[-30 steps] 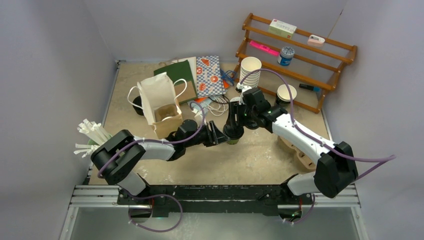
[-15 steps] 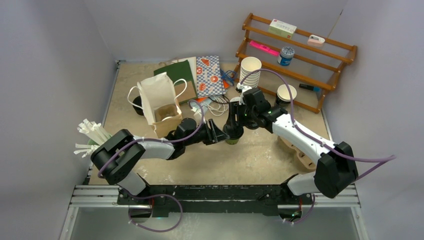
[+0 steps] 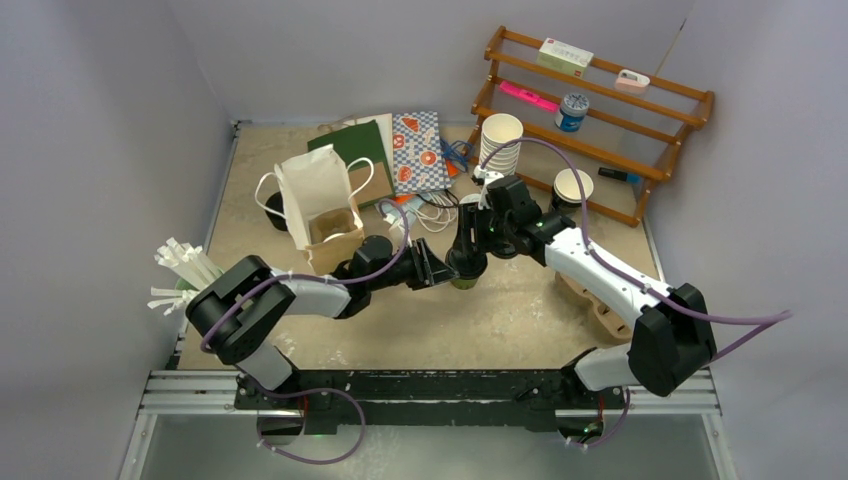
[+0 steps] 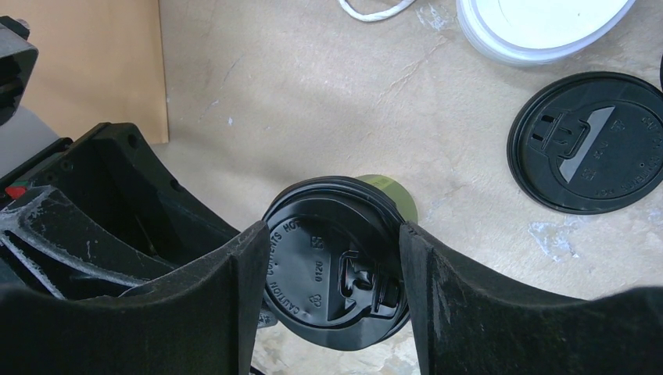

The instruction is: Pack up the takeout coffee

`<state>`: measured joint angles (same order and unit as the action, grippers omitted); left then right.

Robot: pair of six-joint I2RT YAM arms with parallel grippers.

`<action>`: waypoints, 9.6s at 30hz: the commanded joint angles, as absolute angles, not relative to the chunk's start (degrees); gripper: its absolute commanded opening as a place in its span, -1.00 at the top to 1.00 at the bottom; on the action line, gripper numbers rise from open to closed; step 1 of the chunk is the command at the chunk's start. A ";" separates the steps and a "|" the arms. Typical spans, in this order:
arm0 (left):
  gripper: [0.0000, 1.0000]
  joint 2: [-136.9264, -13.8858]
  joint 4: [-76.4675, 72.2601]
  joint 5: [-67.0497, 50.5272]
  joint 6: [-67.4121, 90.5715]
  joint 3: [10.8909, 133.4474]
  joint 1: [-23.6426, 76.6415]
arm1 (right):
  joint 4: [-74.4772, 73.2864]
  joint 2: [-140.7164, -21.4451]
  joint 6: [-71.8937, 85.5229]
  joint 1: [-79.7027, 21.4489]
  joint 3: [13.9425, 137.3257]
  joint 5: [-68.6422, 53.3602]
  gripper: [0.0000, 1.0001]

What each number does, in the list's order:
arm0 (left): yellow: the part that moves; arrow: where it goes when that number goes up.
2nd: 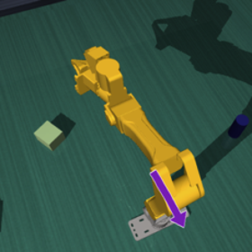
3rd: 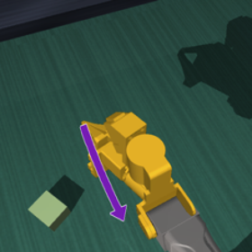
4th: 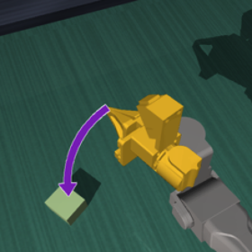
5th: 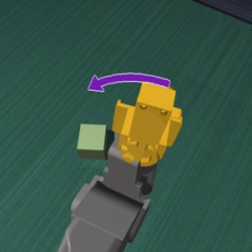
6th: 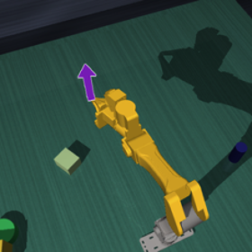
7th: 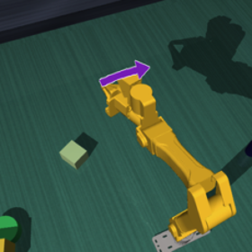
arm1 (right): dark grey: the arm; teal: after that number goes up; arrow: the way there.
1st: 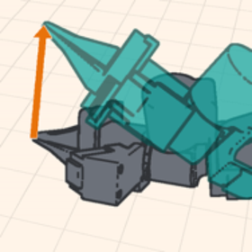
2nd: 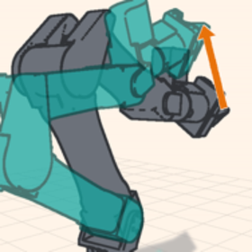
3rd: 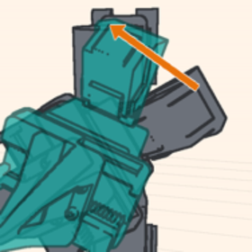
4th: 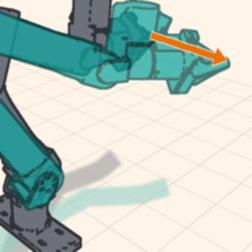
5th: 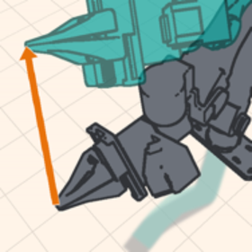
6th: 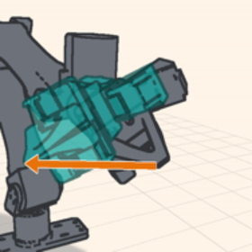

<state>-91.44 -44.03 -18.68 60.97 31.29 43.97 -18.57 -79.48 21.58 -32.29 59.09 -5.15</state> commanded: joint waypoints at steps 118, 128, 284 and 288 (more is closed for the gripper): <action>-0.39 -59.10 51.61 41.04 7.99 81.84 34.78 | -36.72 -78.89 8.60 -39.69 76.74 3.59 -0.60; -0.51 -67.09 46.67 25.55 3.98 87.29 18.05 | -36.83 -75.85 8.74 -39.68 76.79 0.11 -0.54; 1.00 -78.68 44.89 -20.54 11.34 83.44 21.18 | -56.85 -71.89 9.69 -39.69 118.14 -3.02 -0.27; 0.95 -76.86 43.92 -20.60 9.26 81.31 21.27 | -53.82 -75.23 9.60 -39.65 118.82 -9.05 -0.27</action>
